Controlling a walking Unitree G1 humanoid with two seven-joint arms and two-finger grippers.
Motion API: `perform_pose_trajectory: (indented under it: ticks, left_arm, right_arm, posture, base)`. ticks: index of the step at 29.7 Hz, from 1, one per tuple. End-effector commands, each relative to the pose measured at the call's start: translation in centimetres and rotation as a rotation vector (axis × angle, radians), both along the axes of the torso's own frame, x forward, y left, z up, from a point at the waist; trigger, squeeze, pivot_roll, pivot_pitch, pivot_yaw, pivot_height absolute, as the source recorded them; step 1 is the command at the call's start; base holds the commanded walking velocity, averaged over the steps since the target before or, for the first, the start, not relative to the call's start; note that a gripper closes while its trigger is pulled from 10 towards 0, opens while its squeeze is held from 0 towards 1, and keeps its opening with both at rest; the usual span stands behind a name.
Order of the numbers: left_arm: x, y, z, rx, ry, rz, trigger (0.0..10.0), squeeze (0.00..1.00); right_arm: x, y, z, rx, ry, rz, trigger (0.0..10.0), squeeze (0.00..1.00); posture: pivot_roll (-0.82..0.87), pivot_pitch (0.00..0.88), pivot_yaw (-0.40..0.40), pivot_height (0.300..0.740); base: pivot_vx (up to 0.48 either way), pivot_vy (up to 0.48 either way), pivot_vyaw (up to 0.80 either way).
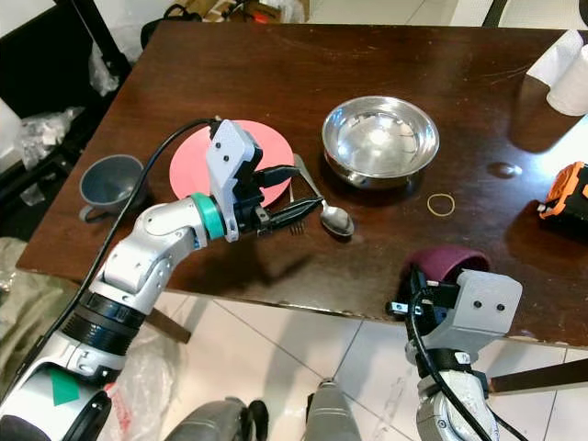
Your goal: Setting the table
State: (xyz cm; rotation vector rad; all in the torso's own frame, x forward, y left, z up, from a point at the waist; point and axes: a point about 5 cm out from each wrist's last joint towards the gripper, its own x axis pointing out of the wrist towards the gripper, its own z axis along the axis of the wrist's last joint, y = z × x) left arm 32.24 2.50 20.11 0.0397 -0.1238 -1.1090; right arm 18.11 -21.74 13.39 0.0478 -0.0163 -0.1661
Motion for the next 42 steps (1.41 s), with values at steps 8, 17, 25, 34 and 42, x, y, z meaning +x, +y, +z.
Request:
perform_pose_trajectory:
  ticks: [8,17,25,34,42]
  left_arm:
    - [-0.1,0.0,-0.3,0.013,0.000,0.005,10.0,0.00]
    - [-0.1,-0.1,-0.4,0.010,0.005,0.006,10.0,0.00]
    - [-0.2,-0.5,0.7,-0.010,-0.015,-0.016,10.0,0.00]
    - [-2.5,0.2,4.7,-0.007,-0.159,-0.274,10.0,0.00]
    - [-3.5,0.1,6.5,-0.010,-0.251,-0.350,10.0,0.00]
  right_arm:
    - [-0.5,-1.6,-1.0,-0.063,0.091,-0.032,0.0,0.00]
    - [-2.0,-7.1,1.3,-0.341,0.206,-0.052,10.0,0.00]
    - [-0.6,-7.7,2.3,-0.492,0.281,0.230,10.0,0.00]
    - [2.1,-7.7,2.3,-0.569,0.377,0.451,10.0,0.00]
    - [2.6,-10.1,3.2,-0.651,0.479,0.501,10.0,0.00]
  posture:
    - [-0.12,0.060,0.149,0.740]
    - [-0.13,0.067,0.151,0.740]
    - [-0.12,0.075,0.160,0.740]
    - [-0.09,0.074,0.151,0.740]
    - [-0.09,0.070,0.143,0.740]
  base:
    - [0.000,0.000,0.00]
    - [0.000,0.000,0.00]
    - [0.000,0.000,0.00]
    - [0.000,0.000,0.00]
    - [0.000,0.000,0.00]
